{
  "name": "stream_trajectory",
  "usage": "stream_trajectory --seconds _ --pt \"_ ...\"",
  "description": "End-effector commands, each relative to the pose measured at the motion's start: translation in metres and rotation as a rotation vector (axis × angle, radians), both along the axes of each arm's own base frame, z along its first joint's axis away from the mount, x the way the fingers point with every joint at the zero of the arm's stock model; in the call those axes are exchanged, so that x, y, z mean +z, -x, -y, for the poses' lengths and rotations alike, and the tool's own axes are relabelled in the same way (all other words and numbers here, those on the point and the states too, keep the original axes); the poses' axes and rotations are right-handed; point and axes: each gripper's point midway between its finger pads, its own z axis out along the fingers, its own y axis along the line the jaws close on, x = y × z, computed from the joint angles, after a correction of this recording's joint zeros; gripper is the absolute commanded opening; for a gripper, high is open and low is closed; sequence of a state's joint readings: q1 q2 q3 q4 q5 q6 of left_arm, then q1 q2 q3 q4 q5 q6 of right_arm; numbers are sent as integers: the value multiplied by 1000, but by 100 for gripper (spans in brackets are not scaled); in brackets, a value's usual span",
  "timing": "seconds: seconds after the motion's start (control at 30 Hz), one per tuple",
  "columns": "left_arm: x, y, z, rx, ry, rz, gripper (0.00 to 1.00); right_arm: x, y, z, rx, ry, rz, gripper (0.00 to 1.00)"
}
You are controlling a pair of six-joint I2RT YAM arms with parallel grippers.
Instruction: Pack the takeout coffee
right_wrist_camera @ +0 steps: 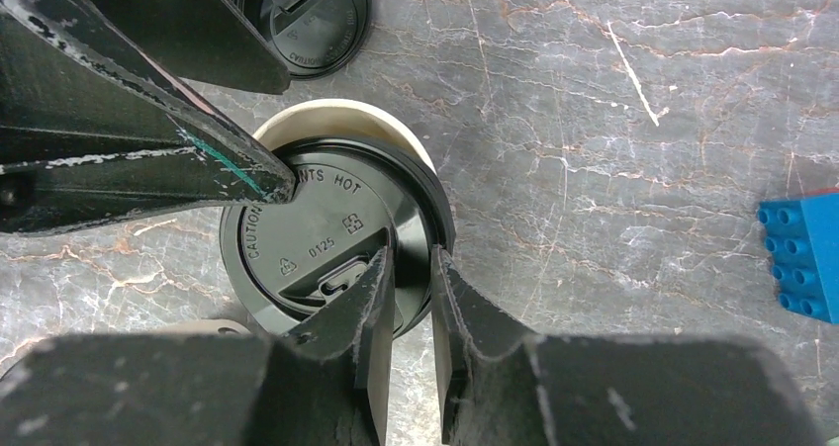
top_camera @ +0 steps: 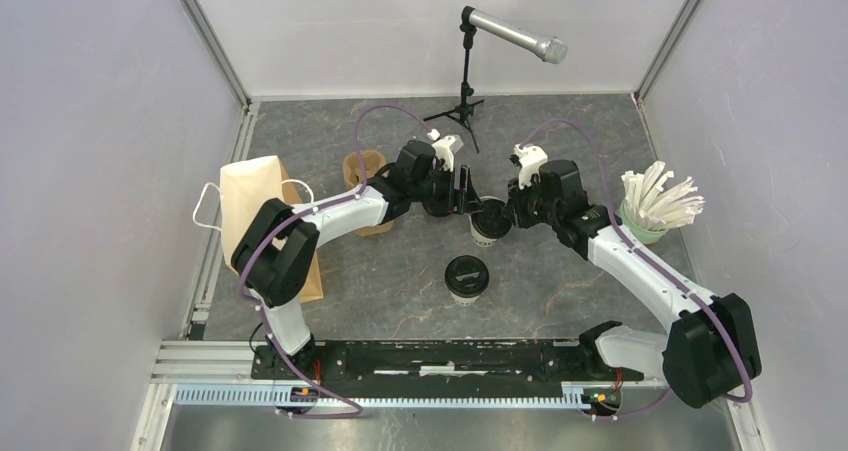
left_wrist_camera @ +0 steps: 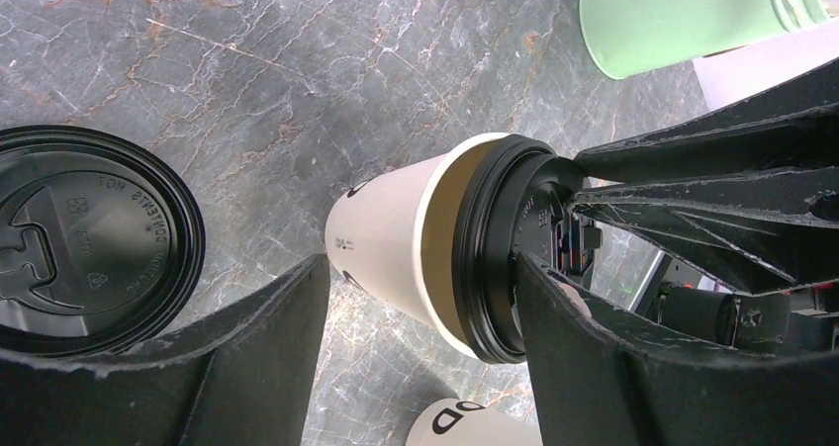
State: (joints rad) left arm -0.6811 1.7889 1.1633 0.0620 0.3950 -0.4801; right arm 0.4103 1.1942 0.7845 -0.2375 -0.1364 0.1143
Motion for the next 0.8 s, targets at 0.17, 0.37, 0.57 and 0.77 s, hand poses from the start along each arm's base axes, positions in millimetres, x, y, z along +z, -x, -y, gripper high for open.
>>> stream_trajectory --seconds 0.17,0.37,0.57,0.77 --pt "5 -5 3 -26 -10 52 81 24 -17 -2 0 4 70 21" --pt "6 -4 5 -41 -7 50 82 28 -21 -5 -1 -11 78 19" --pt "7 0 9 -65 -1 53 83 31 -24 -9 4 -28 78 19" --pt "5 0 11 -70 -4 51 79 35 -31 -12 8 -27 90 19"
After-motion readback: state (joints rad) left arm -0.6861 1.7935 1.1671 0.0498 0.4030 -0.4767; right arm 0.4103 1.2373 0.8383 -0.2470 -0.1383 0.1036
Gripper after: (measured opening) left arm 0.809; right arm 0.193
